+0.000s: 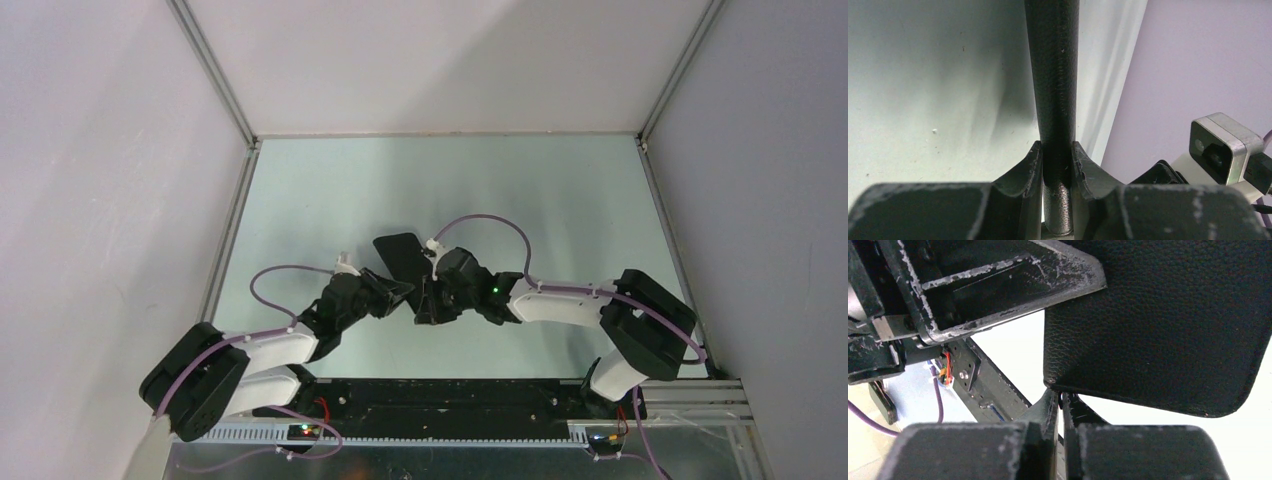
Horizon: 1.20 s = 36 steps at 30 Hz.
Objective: Sort the hair-cutting tools
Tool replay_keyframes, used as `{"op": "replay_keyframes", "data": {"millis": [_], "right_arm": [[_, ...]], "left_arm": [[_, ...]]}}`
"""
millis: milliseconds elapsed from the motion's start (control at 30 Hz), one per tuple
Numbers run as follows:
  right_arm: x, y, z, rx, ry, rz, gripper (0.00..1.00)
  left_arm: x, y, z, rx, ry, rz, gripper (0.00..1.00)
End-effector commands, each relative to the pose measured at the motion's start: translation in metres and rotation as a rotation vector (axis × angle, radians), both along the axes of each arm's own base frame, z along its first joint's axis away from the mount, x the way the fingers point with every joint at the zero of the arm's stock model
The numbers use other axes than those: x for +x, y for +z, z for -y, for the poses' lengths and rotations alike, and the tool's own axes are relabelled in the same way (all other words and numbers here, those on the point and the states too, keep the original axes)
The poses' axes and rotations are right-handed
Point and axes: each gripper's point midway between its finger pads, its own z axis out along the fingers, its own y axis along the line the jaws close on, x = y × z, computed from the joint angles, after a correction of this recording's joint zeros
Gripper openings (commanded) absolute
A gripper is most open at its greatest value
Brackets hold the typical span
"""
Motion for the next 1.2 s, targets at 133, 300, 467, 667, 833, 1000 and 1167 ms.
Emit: {"op": "replay_keyframes", "data": {"millis": [133, 300, 467, 667, 833, 1000, 1167], "right_arm": [[0.004, 0.002, 0.024, -0.052, -0.019, -0.024, 0.0], [-0.002, 0.004, 0.06, -0.131, -0.002, -0.077, 0.0], [0.008, 0.004, 0.103, -0.208, -0.016, -0.063, 0.0], [0.021, -0.001, 0.146, -0.263, -0.067, -0.032, 0.0], [0.028, -0.002, 0.163, -0.301, -0.082, 0.009, 0.0], [0.023, 0.001, 0.161, -0.275, -0.047, 0.018, 0.0], [0.007, 0.006, 0.139, -0.225, 0.007, 0.004, 0.0]], "left_arm": [[0.011, 0.03, -0.001, -0.084, 0.029, 0.106, 0.06], [0.014, 0.036, -0.008, -0.083, 0.026, 0.125, 0.05], [0.012, 0.052, -0.01, -0.074, -0.002, 0.165, 0.05], [0.007, 0.074, -0.005, -0.098, -0.059, 0.214, 0.0], [0.002, 0.091, 0.011, -0.104, -0.178, 0.255, 0.0], [0.006, 0.085, 0.029, -0.058, -0.293, 0.249, 0.0], [0.019, 0.055, 0.028, 0.05, -0.291, 0.197, 0.12]]}}
